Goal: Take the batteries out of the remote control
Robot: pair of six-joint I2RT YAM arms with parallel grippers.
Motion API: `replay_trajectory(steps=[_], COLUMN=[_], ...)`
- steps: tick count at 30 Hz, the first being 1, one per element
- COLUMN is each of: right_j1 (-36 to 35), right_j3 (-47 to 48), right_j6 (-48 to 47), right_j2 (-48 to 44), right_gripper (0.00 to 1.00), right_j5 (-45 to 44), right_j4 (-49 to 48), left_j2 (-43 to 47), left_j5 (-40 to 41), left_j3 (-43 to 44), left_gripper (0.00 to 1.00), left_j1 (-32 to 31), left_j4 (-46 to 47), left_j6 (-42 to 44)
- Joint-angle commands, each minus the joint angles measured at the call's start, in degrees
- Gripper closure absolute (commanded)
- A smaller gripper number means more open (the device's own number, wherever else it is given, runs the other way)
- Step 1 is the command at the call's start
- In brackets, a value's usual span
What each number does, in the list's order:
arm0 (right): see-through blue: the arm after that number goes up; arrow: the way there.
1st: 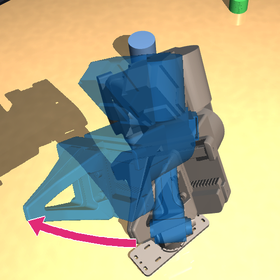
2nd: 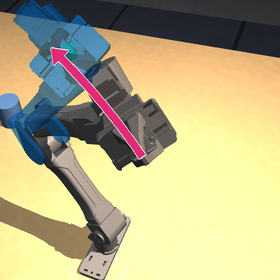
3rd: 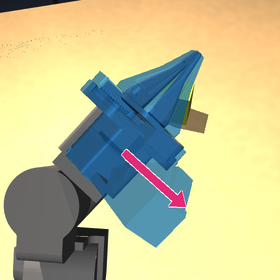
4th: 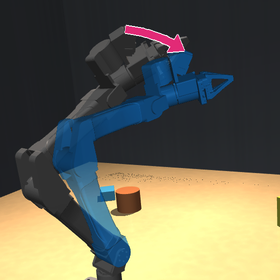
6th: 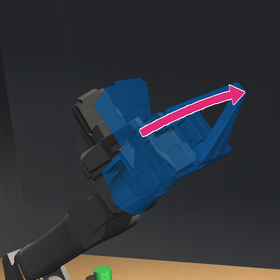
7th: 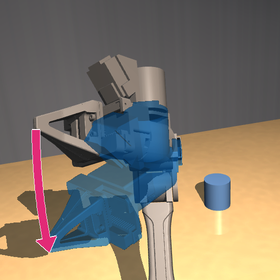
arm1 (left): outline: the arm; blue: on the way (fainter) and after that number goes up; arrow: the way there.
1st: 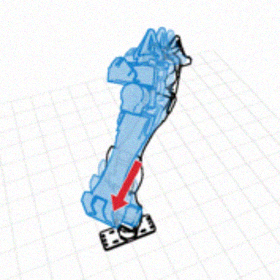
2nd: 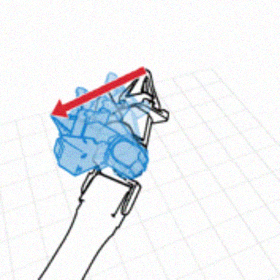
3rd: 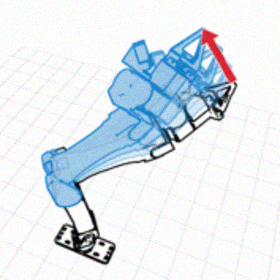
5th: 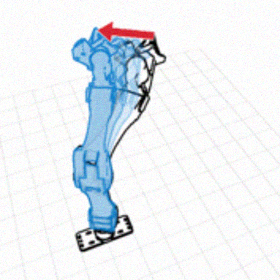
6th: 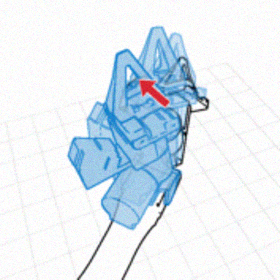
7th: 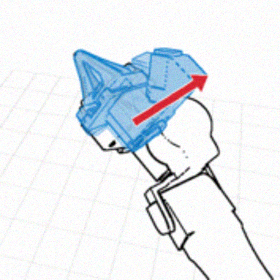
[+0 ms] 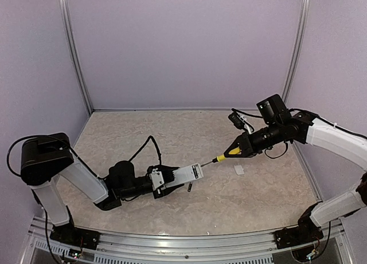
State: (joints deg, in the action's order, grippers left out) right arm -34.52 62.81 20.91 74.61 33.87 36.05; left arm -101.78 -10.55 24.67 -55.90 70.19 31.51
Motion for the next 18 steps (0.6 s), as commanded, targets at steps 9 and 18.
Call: replay_trajectory(steps=[9,18], right_j1=[-2.5,-4.4], right_j3=[-2.7,-1.6], right_j6=[3.1,3.5], right_j2=[2.2,4.4], right_gripper=[1.00,1.00], right_j5=[1.7,-3.1], right_j4=[-4.5,-4.8], left_j2=[0.3,1.3], left_j5=[0.4,0.8], left_j3=[1.1,1.0], left_gripper=[1.00,1.00], left_j1=[0.3,0.2], left_j4=[2.9,2.7], left_j6=[-0.9,-1.0])
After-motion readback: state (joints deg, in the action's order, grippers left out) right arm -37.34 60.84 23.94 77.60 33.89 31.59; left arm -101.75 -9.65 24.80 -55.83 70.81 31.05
